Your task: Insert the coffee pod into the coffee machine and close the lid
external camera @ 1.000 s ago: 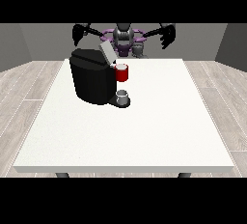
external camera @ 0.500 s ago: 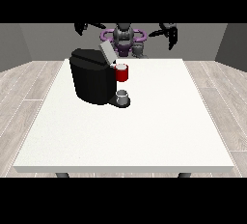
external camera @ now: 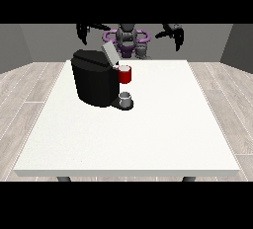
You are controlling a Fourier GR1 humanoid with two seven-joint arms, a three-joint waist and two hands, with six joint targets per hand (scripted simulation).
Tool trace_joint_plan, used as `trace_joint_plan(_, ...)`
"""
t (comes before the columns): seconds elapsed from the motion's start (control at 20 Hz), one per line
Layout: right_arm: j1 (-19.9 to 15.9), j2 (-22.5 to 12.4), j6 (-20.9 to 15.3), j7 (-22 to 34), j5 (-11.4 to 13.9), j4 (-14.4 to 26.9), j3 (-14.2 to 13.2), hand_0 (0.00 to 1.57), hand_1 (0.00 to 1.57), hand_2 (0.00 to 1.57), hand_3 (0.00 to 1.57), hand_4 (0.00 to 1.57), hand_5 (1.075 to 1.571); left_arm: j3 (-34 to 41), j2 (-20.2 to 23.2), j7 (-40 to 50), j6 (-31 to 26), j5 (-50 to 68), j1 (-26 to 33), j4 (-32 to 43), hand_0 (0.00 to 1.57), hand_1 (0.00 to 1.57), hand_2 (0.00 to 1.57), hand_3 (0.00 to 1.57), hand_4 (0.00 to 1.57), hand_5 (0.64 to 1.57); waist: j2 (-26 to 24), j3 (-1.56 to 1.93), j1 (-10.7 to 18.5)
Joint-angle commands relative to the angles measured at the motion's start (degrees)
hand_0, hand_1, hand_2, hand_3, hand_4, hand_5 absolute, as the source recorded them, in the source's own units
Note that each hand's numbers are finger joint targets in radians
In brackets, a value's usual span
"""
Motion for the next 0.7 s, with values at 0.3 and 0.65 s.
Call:
trace_joint_plan(0.3, -9.6, 0.4, -0.2, 3.7, -2.8, 5.3, -0.6, 0.00, 0.00, 0.00, 0.00, 0.06, 1.571, -3.8, -0.3, 4.4, 3.3, 3.2, 4.4, -13.3, 0.00, 0.00, 0.00, 0.00, 0.34, 1.571, 6.8, -0.01, -0.7)
trace_joint_plan(0.65, -10.6, 1.0, 1.6, -0.4, -1.9, 8.1, 1.4, 0.00, 0.00, 0.00, 0.00, 0.00, 1.571, -5.8, 1.6, 3.1, 2.7, 5.1, 11.9, -22.3, 0.00, 0.00, 0.00, 0.00, 0.35, 1.571, 9.3, -0.01, -1.3)
